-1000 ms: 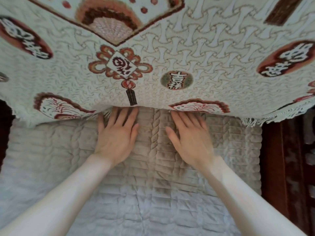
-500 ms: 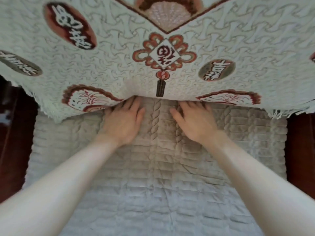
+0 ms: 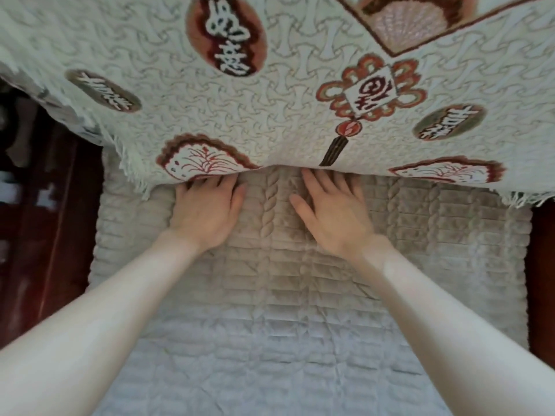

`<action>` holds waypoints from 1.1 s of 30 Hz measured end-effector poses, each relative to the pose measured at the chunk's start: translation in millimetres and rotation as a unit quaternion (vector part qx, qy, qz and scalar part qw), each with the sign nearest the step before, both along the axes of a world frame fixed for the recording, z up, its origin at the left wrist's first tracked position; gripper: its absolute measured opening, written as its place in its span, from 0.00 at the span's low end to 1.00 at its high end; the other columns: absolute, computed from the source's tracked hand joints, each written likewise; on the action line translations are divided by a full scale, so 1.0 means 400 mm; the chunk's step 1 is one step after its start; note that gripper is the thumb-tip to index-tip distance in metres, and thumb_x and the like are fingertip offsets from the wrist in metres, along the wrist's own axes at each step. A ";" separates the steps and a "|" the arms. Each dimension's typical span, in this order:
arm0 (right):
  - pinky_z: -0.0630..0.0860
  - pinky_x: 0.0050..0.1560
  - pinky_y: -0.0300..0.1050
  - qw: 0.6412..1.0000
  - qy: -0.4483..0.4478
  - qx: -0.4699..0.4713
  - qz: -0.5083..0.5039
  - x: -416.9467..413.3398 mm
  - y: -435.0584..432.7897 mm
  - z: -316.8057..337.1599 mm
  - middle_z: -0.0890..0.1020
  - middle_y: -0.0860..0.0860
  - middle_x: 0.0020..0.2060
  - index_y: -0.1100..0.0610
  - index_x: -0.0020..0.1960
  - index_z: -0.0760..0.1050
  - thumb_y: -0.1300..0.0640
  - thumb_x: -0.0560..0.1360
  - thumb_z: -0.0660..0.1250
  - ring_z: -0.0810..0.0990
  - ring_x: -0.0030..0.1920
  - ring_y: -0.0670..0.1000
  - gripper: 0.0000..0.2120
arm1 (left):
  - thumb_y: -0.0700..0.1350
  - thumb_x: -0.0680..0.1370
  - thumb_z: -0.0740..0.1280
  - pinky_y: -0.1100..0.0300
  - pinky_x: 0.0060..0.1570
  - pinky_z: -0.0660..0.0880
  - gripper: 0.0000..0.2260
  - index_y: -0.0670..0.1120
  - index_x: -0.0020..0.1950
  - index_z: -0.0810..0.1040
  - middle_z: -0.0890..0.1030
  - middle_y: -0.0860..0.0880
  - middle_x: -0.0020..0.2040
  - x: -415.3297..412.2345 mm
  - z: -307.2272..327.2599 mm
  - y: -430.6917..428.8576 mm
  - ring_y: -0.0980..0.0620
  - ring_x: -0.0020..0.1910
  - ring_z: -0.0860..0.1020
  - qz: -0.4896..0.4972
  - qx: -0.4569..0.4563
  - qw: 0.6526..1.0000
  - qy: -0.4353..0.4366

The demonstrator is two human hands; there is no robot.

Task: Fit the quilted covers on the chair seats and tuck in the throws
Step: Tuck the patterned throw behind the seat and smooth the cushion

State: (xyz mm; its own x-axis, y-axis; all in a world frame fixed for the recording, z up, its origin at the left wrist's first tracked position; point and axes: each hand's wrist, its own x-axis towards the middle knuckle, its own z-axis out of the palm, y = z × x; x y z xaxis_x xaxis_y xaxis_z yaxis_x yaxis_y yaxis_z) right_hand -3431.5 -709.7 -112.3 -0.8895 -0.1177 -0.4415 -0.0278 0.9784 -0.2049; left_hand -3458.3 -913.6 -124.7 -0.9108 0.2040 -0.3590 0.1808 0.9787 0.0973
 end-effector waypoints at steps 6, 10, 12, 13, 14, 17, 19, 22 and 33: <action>0.49 0.73 0.53 0.998 0.027 -0.035 0.039 -0.012 -0.083 0.004 0.61 0.48 0.76 0.51 0.78 0.56 0.37 0.75 0.38 0.58 0.76 0.53 0.36 | 0.51 0.79 0.55 0.35 0.58 0.67 0.20 0.40 0.59 0.78 0.80 0.35 0.54 0.050 0.006 -0.068 0.33 0.52 0.77 0.017 0.003 0.997 0.075; 0.53 0.71 0.54 0.999 0.012 0.014 0.045 -0.056 -0.105 -0.013 0.63 0.48 0.75 0.50 0.77 0.56 0.41 0.82 0.48 0.60 0.74 0.54 0.27 | 0.52 0.79 0.55 0.38 0.57 0.67 0.20 0.40 0.58 0.79 0.80 0.35 0.55 -0.016 -0.008 -0.100 0.33 0.52 0.77 0.022 -0.003 0.998 0.062; 0.51 0.73 0.54 0.999 0.016 0.008 0.033 -0.045 -0.119 -0.014 0.63 0.49 0.76 0.51 0.78 0.56 0.41 0.82 0.48 0.59 0.75 0.55 0.28 | 0.52 0.79 0.55 0.39 0.56 0.68 0.20 0.41 0.58 0.80 0.80 0.36 0.54 -0.019 -0.017 -0.101 0.33 0.52 0.78 0.015 0.004 0.998 0.063; 0.50 0.73 0.54 0.999 0.024 -0.010 0.028 -0.033 -0.130 -0.010 0.64 0.51 0.75 0.53 0.77 0.58 0.41 0.81 0.47 0.60 0.75 0.55 0.28 | 0.53 0.79 0.54 0.39 0.55 0.69 0.21 0.42 0.57 0.80 0.80 0.37 0.54 -0.014 -0.013 -0.099 0.34 0.52 0.78 0.018 0.008 0.998 0.056; 0.52 0.73 0.54 0.998 0.044 -0.033 0.030 -0.021 -0.144 -0.003 0.67 0.53 0.74 0.55 0.76 0.61 0.41 0.80 0.47 0.62 0.74 0.56 0.30 | 0.53 0.79 0.53 0.40 0.55 0.69 0.22 0.42 0.57 0.80 0.81 0.37 0.53 -0.008 -0.009 -0.097 0.35 0.52 0.78 0.019 0.014 0.998 0.057; 0.61 0.69 0.52 0.989 0.116 -0.077 0.052 0.014 -0.184 0.018 0.76 0.56 0.67 0.60 0.70 0.71 0.44 0.78 0.50 0.72 0.69 0.57 0.29 | 0.51 0.77 0.55 0.42 0.54 0.72 0.20 0.42 0.57 0.80 0.81 0.37 0.53 0.021 0.009 -0.103 0.36 0.51 0.78 0.006 0.052 0.994 0.094; 0.62 0.70 0.53 0.989 0.115 -0.081 0.053 0.015 -0.202 0.021 0.75 0.55 0.68 0.59 0.71 0.70 0.44 0.78 0.50 0.71 0.70 0.56 0.29 | 0.49 0.76 0.57 0.46 0.54 0.70 0.19 0.41 0.59 0.78 0.79 0.39 0.54 0.051 0.018 -0.119 0.39 0.53 0.75 -0.014 0.089 0.984 0.152; 0.52 0.73 0.50 0.993 0.075 -0.079 0.053 -0.024 -0.213 0.025 0.65 0.51 0.75 0.56 0.77 0.60 0.42 0.79 0.45 0.60 0.76 0.51 0.31 | 0.47 0.76 0.58 0.46 0.57 0.65 0.18 0.39 0.60 0.77 0.77 0.38 0.58 0.093 0.036 -0.140 0.41 0.57 0.70 -0.030 0.121 0.971 0.202; 0.46 0.73 0.46 0.996 0.036 -0.048 0.064 -0.060 -0.214 0.013 0.58 0.48 0.78 0.53 0.79 0.50 0.45 0.83 0.49 0.54 0.77 0.49 0.27 | 0.49 0.78 0.57 0.42 0.64 0.65 0.21 0.41 0.67 0.74 0.75 0.39 0.63 0.029 0.001 -0.159 0.40 0.62 0.68 -0.016 0.049 0.985 0.164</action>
